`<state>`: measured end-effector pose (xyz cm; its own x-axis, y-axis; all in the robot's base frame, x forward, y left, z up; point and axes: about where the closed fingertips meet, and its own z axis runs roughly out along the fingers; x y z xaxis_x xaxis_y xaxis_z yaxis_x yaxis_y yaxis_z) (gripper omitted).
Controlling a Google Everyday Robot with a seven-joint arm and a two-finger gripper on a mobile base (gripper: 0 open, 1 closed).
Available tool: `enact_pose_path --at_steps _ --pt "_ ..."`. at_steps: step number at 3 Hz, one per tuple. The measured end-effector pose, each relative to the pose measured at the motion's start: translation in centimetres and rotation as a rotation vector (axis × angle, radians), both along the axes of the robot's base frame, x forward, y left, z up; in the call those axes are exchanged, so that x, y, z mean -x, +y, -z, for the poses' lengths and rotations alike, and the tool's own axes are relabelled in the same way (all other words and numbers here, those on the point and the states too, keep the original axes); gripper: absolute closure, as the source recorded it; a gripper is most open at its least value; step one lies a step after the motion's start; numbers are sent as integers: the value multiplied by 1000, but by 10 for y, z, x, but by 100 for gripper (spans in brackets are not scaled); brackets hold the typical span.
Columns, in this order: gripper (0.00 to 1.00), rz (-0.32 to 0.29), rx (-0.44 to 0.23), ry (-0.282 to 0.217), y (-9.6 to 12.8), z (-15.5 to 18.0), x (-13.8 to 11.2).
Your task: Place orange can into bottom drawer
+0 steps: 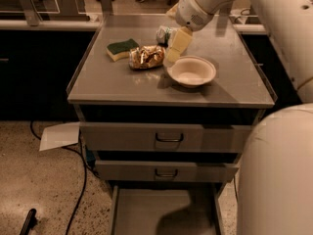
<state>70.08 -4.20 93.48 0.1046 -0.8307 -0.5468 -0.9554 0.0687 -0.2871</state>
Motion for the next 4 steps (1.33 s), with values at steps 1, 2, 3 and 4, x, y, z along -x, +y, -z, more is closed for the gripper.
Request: enact_pose_path --at_steps 1,2,3,4 --pt "0 -55 24 13 25 13 -22" --pt "0 -54 18 2 27 8 -25" --pt "0 -3 0 12 22 24 -35" --pt "0 20 -22 39 27 47 -49"
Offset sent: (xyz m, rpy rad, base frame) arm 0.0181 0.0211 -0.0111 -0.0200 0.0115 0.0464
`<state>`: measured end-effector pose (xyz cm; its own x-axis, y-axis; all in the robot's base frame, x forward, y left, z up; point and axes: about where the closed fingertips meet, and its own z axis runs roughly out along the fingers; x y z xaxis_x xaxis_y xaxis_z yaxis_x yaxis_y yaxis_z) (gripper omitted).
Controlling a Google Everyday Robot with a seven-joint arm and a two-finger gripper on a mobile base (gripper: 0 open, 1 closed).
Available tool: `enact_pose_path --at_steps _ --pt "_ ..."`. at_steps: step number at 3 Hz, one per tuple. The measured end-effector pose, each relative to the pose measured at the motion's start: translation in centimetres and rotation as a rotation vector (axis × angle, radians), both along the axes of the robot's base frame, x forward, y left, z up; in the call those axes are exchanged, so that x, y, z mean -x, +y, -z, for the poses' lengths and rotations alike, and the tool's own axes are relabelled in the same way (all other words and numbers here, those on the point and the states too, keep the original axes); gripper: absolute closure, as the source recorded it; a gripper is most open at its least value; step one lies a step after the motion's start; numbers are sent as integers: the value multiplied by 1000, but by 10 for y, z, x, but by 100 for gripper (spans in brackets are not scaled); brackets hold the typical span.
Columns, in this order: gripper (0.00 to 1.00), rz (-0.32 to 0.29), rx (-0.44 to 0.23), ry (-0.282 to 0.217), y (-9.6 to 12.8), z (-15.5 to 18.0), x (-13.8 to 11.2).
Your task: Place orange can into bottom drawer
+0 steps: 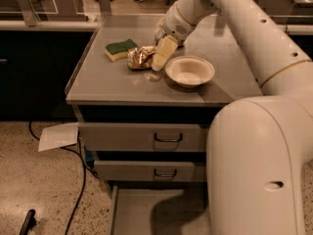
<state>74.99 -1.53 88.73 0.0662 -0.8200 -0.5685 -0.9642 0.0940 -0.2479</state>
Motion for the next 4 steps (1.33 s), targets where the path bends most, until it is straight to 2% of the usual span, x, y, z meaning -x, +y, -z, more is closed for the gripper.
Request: enact_pose_path --at_steps 2,3,4 --pt "0 -13 -23 21 22 28 -32" --pt "19 -11 -26 16 22 27 -34" --pt "42 -11 -26 16 22 27 -34"
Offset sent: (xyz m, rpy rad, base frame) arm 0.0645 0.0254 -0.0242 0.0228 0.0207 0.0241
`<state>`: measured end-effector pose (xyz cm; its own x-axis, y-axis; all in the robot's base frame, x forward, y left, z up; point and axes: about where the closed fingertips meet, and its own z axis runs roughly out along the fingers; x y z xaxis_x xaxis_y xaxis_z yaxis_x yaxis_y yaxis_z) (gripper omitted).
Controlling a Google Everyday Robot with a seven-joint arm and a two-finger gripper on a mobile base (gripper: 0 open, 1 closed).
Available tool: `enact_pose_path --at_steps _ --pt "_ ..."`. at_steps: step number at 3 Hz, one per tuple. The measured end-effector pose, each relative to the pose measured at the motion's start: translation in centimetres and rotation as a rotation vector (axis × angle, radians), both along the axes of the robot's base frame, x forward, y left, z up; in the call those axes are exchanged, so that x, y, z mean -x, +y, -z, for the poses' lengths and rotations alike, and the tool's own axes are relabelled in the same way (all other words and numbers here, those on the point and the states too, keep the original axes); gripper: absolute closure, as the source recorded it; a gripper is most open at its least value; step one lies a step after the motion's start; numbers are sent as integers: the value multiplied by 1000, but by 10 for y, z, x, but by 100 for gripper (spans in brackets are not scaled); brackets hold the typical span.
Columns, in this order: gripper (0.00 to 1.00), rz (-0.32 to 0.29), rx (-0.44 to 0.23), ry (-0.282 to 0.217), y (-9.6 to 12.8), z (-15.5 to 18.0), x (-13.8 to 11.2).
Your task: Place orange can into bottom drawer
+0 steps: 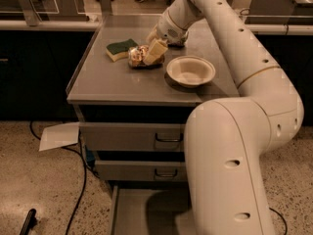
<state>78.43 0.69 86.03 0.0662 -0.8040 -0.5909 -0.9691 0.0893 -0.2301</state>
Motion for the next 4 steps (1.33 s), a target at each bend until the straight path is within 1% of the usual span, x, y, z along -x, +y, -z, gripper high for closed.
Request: enact_pose_path --at_steps 2,3,4 --pt "88 0 0 0 0 0 0" --pt "100 0 0 0 0 0 0" --pt "100 15 -9 6 -7 -10 13"
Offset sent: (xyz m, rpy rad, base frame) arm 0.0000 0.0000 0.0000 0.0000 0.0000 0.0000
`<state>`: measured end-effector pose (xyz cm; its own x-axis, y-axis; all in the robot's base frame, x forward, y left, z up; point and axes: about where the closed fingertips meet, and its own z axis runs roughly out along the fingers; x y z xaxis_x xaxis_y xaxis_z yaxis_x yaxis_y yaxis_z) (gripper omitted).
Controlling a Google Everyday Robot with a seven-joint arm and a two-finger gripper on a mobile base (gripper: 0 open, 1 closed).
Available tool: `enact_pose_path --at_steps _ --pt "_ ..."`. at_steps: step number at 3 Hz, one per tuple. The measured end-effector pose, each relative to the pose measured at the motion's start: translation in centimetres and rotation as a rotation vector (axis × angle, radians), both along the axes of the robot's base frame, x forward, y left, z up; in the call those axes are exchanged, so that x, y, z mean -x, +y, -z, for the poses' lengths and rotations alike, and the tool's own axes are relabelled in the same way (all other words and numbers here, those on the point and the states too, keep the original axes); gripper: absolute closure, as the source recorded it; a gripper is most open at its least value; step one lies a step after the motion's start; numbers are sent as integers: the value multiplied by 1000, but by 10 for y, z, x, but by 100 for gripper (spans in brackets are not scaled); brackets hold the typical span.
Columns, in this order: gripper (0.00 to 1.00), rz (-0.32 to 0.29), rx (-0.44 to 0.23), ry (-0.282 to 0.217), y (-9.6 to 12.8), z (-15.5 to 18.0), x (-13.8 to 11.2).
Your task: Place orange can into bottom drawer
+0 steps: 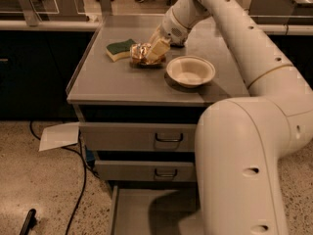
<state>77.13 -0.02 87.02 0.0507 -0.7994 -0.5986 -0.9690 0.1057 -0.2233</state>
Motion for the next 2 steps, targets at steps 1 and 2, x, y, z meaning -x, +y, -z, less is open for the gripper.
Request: enact_pose_path --at_steps 1,2 --pt "100 109 -69 -66 -35 -52 27" --pt "100 219 -188 -188 -58 -135 79"
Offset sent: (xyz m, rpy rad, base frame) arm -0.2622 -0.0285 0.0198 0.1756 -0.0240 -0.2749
